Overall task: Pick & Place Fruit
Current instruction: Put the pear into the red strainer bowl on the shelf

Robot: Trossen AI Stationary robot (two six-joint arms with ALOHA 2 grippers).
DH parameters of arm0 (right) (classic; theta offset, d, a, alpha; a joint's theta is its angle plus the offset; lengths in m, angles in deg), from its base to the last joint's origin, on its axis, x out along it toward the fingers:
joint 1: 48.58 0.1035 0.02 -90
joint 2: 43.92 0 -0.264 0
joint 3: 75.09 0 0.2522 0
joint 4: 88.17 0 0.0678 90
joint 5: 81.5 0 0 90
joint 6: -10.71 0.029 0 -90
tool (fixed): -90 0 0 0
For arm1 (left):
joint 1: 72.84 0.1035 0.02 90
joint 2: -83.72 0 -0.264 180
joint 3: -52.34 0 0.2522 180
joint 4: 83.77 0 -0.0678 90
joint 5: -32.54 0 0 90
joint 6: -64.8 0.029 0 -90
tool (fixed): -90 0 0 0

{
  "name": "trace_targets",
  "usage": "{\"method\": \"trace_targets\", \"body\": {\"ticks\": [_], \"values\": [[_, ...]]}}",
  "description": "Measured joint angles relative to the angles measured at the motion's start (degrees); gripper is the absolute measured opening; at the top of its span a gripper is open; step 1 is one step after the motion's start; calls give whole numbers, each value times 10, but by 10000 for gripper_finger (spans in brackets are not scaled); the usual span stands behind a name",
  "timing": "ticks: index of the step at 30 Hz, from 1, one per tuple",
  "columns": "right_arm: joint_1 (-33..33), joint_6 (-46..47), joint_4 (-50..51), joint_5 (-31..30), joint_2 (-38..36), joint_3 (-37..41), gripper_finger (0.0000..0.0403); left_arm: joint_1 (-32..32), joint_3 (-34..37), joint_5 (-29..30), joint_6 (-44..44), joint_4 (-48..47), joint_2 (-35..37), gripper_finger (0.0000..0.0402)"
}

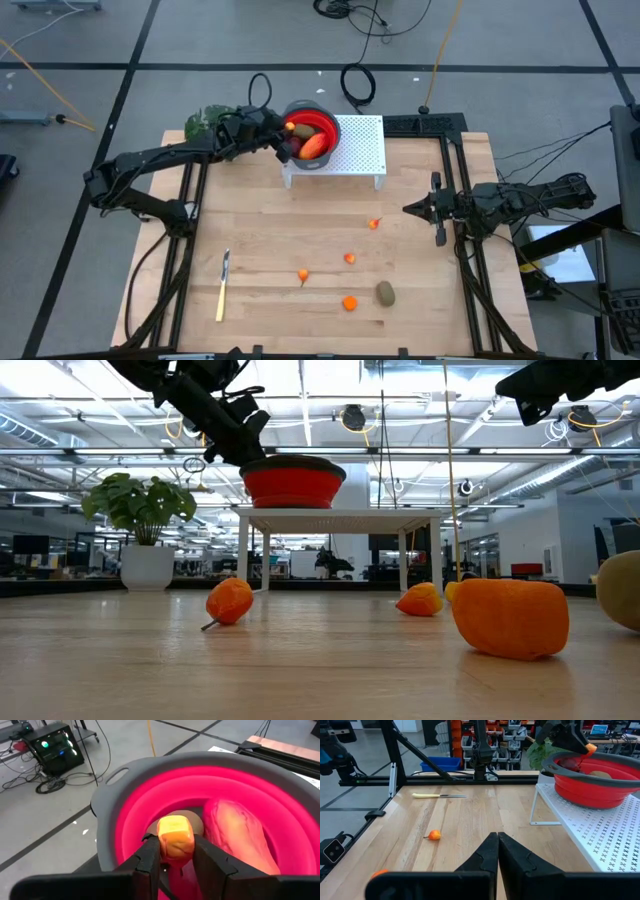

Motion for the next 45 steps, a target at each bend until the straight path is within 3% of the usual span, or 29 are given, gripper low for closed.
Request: {"method": "trace_targets", "body": {"ticks": [13,20,25,30,39,45], "values": [[0,17,0,1,0,0,4,0,0,0,12,37,0,190],[0,16,0,2,0,0,4,-16,-84,-37,8,-40,13,208],[0,15,0,2,0,0,4,-54,-175,-47,-53,-200,13,209],[0,15,0,2,0,0,4,-105,-224,-46,-126,-300,11,209],[0,15,0,3,0,0,4,-198,-238,-45,-247,-350,12,209],[0,15,0,3,0,0,4,-267,-238,-14,-339,-362,12,209]]}}
